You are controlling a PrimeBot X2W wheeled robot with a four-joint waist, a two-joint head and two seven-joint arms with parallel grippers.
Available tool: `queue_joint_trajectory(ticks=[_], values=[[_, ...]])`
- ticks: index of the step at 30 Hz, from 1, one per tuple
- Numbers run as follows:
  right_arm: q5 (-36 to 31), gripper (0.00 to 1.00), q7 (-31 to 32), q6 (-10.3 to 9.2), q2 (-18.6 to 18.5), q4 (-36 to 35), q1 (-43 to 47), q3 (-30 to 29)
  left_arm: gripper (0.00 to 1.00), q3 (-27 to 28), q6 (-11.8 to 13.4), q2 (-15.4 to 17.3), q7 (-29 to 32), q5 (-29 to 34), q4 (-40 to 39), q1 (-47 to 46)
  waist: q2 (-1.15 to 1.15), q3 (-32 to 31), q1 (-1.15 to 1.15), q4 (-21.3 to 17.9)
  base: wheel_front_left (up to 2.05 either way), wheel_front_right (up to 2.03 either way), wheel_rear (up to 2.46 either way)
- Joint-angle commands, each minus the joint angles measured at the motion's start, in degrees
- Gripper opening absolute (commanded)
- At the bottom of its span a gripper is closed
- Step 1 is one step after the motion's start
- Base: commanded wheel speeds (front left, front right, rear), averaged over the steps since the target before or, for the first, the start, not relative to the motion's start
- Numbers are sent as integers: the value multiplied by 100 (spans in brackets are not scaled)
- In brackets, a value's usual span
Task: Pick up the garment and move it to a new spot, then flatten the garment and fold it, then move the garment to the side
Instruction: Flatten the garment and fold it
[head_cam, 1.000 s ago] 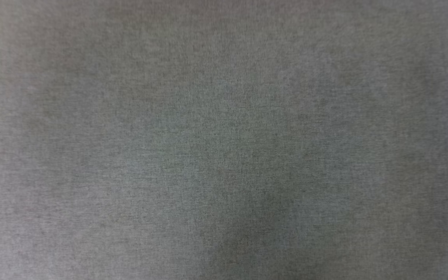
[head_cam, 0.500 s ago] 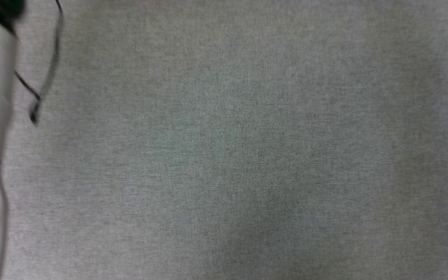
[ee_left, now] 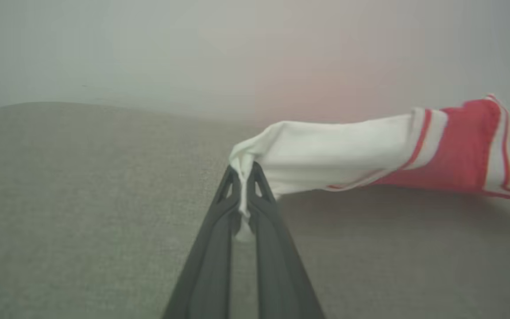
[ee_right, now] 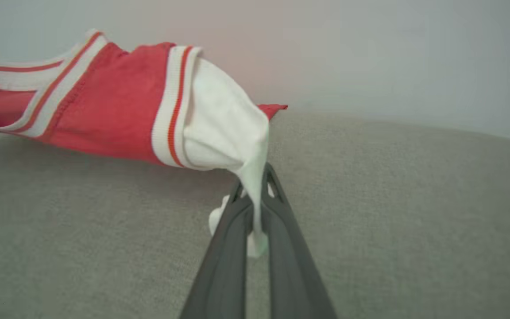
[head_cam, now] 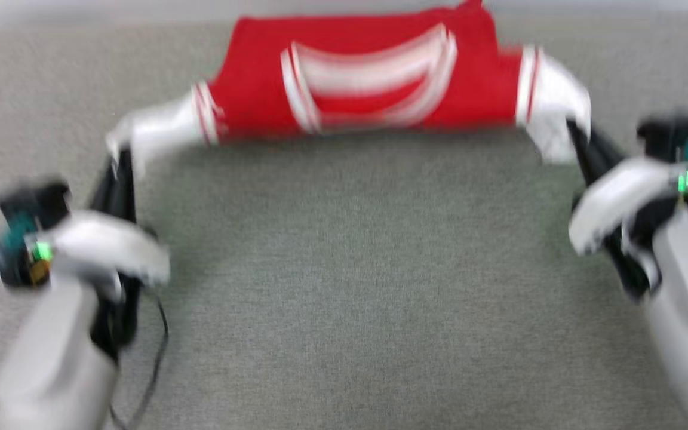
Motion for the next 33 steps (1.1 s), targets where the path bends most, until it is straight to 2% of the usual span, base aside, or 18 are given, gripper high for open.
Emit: queue_joint_trajectory(ticks=[1, 9, 15, 18, 19, 20, 21, 28, 33], values=[[36, 0, 99, -6, -65, -203, 490, -96, 0, 50, 115, 32, -37, 9, -255, 523, 0, -481, 0, 26, 0, 0, 0], [-24, 0, 886, -7, 12, -1690, 3080, -907, 0, 106, 888, 176, 144, -136, -1602, 2880, 0, -1258, 0, 28, 0, 0, 0], [-447, 0, 1823, -7, 264, -2947, 4777, -1452, 0, -61, 1430, 331, 641, -141, -2607, 4054, 0, -1528, 0, 89, 0, 0, 0], [-716, 0, 2300, -7, 419, -3421, 5289, -1601, 0, -113, 1609, 364, 772, -163, -2939, 4424, 0, -1574, 0, 110, 0, 0, 0], [-783, 24, 2460, -7, 468, -3527, 5417, -1616, 0, -131, 1656, 364, 783, -146, -3025, 4502, 0, -1578, 0, 118, 0, 0, 0], [-840, 75, 2579, -7, 497, -3644, 5506, -1650, 0, -168, 1689, 366, 801, -112, -3092, 4548, 0, -1579, 0, 136, 0, 0, 0], [-902, 100, 2637, -7, 521, -3771, 5527, -1702, 0, -206, 1701, 354, 812, -85, -3158, 4573, 0, -1571, 0, 152, 0, 0, 0], [-948, 100, 2585, -5, 466, -4400, 5002, -1911, 0, -321, 1608, 346, 716, 84, -3359, 4220, 0, -1426, 0, 267, 0, 0, 0], [-672, 100, 2388, -4, 463, -4252, 3920, -2423, 0, -281, 1581, 374, 611, 225, -3517, 3844, 0, -1038, 0, 386, 0, 0, 0]])
